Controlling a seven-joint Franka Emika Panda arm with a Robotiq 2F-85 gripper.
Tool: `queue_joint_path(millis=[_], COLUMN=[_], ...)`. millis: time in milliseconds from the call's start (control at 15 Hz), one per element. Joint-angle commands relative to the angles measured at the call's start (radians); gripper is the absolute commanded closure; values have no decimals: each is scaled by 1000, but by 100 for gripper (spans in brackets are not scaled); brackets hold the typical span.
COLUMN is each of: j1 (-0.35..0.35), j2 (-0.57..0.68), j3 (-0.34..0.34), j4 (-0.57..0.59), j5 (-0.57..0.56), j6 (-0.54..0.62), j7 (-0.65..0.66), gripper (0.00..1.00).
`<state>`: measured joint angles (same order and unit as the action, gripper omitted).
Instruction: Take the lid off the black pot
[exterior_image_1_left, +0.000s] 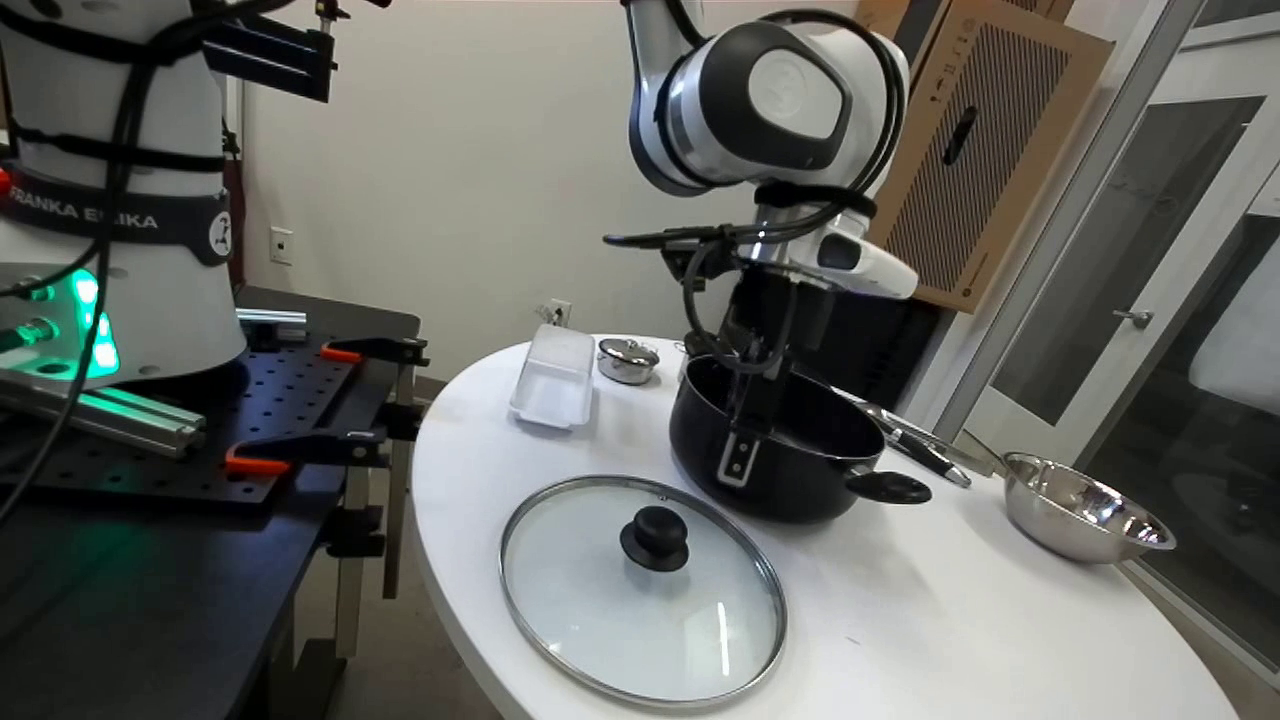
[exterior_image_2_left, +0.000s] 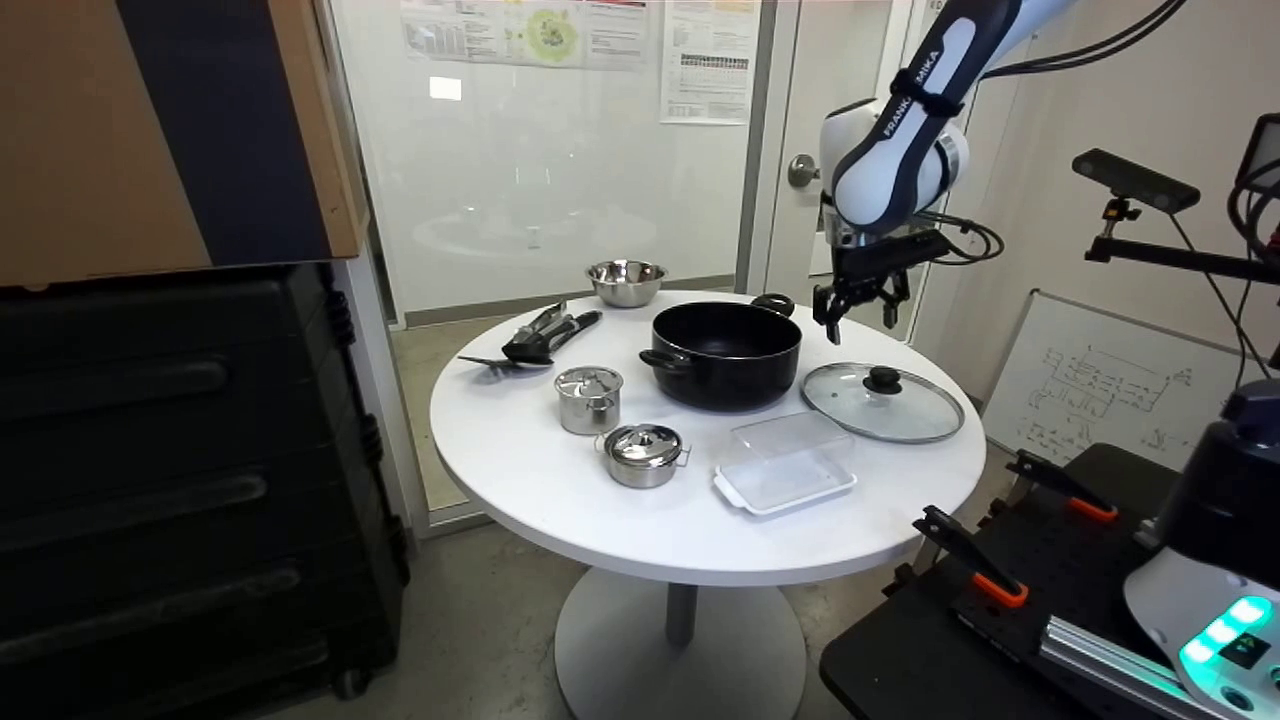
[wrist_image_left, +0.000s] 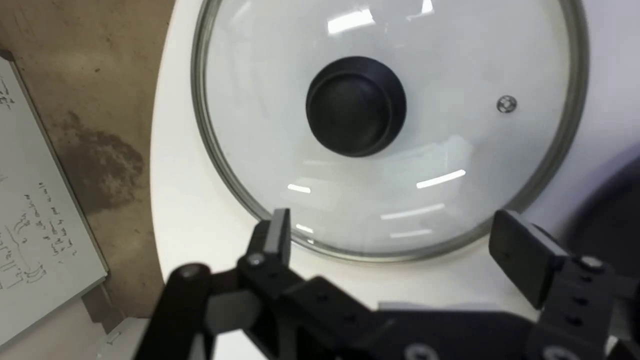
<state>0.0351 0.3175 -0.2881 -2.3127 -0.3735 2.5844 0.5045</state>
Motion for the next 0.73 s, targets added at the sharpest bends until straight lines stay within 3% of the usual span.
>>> queue_joint_path(millis=[0,267,333,467,667], j1=[5,-17,-37,-48,-56], j2=[-206,-395,-282,-325,-295], j3=[45,131,129,153,147], j4=[-62,-90,-34,-41,-41], j5=[34,68,23,29,27], j6=[-67,-130,-107,-124,-117], j7=[-49,-115,-58,-64,-62], gripper=[0,0,0,0,0])
